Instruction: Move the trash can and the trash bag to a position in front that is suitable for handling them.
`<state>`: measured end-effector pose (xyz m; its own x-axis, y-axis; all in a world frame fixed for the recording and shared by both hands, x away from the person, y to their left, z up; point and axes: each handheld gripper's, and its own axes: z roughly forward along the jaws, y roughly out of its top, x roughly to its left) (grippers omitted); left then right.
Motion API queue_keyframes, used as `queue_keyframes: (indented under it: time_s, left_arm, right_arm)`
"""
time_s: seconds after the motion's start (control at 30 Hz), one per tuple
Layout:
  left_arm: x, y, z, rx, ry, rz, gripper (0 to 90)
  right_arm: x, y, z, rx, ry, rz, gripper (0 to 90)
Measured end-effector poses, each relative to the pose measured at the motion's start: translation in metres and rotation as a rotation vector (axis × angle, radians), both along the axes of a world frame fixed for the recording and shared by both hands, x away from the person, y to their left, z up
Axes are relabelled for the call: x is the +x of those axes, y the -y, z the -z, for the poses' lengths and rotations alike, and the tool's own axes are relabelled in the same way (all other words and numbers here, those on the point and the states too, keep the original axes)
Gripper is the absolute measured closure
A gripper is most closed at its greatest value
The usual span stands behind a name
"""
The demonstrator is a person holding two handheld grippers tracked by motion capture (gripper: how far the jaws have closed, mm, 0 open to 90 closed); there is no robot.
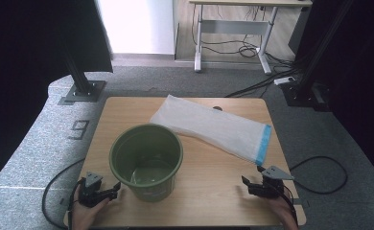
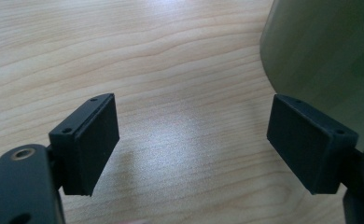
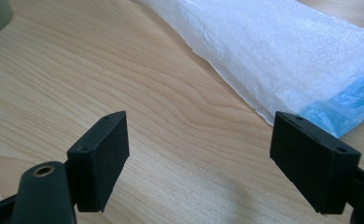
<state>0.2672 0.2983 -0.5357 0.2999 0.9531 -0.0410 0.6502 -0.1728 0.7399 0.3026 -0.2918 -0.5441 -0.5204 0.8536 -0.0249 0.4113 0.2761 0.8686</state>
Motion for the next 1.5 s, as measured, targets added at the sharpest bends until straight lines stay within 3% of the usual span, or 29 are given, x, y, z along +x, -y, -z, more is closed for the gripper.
queue_keyframes:
  time_s: [0.2,0.33,0.67,0.77,0.83,0.97,1.1,1.2,1.37,1.5]
  left_arm:
    - [-0.008,-0.003,-0.006,-0.019,0.03,0.04,14.9]
    - [-0.012,-0.002,-0.008,-0.007,0.04,0.081,14.5]
    - [-0.018,0.011,-0.016,-0.016,0.056,0.322,14.3]
    - [-0.015,0.018,-0.022,-0.044,0.06,0.406,14.5]
    - [-0.011,0.026,-0.027,-0.022,0.058,0.448,13.9]
    - [-0.008,0.034,-0.031,-0.05,0.079,0.479,14.2]
    - [-0.004,0.046,-0.037,-0.039,0.093,0.508,14.2]
    - [0.0,0.057,-0.041,-0.058,0.104,0.523,14.1]
    - [0.011,0.073,-0.043,-0.022,0.091,0.538,14.8]
    - [0.018,0.083,-0.046,-0.02,0.088,0.553,15.2]
  right_arm:
    - [0.001,0.004,0.0,0.0,0.005,0.008,19.0]
    - [0.003,0.002,0.003,-0.033,0.004,-0.003,19.0]
    - [0.004,0.004,0.001,-0.003,0.003,-0.014,19.0]
    - [0.002,0.005,-0.001,0.017,0.009,-0.006,19.0]
    - [0.0,0.006,0.0,0.026,0.0,0.001,19.0]
    - [-0.002,0.004,0.0,0.02,0.006,0.006,19.0]
    - [-0.002,0.005,0.001,0.016,0.002,0.005,19.0]
    - [-0.004,0.006,0.003,0.026,-0.006,0.003,19.0]
    - [-0.012,0.003,0.003,0.027,-0.002,-0.007,19.0]
    - [-0.013,0.004,0.003,0.033,-0.003,-0.011,19.1]
